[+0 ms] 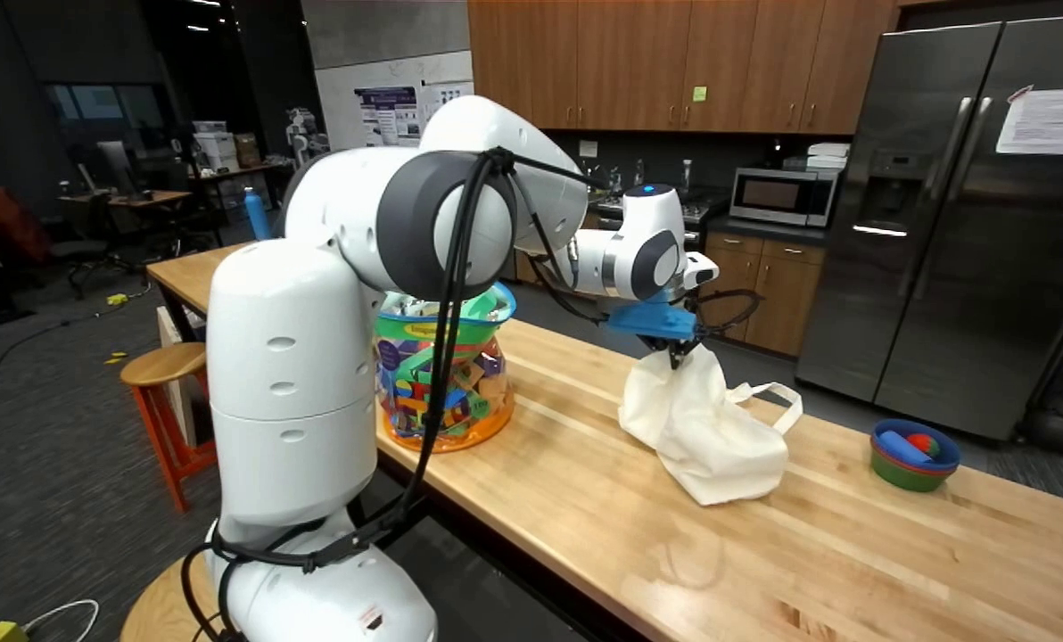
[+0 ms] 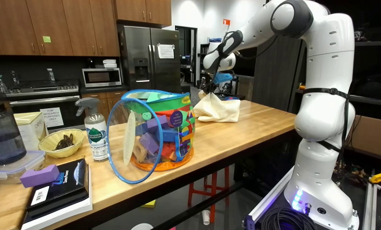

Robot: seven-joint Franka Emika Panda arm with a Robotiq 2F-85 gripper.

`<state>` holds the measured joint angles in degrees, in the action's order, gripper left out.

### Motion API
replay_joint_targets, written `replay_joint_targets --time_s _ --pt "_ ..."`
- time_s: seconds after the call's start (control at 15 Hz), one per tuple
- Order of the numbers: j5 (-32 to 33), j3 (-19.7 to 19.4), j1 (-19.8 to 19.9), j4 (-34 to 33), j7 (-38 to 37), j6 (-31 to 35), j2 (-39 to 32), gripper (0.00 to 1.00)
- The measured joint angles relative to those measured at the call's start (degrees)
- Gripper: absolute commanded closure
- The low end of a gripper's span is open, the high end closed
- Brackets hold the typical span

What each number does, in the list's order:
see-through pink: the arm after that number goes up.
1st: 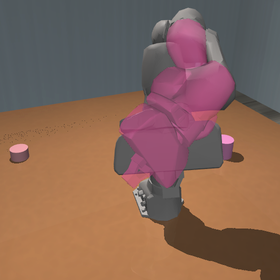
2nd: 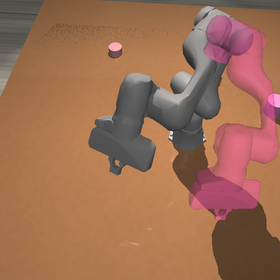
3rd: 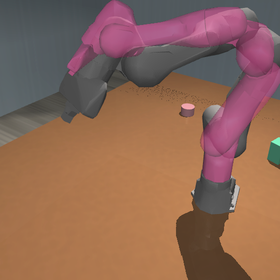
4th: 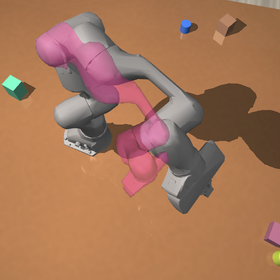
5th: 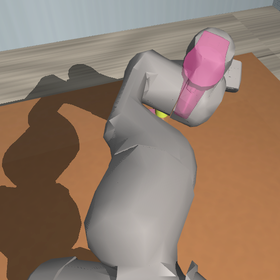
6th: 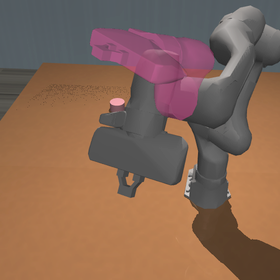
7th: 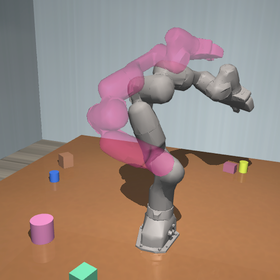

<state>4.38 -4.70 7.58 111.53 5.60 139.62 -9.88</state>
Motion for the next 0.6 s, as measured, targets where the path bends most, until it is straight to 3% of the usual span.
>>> replay_joint_targets --time_s 0.6 --pt "-2.49 4.74 -4.46 -0.75 1.95 2.69 -1.02 0.99"
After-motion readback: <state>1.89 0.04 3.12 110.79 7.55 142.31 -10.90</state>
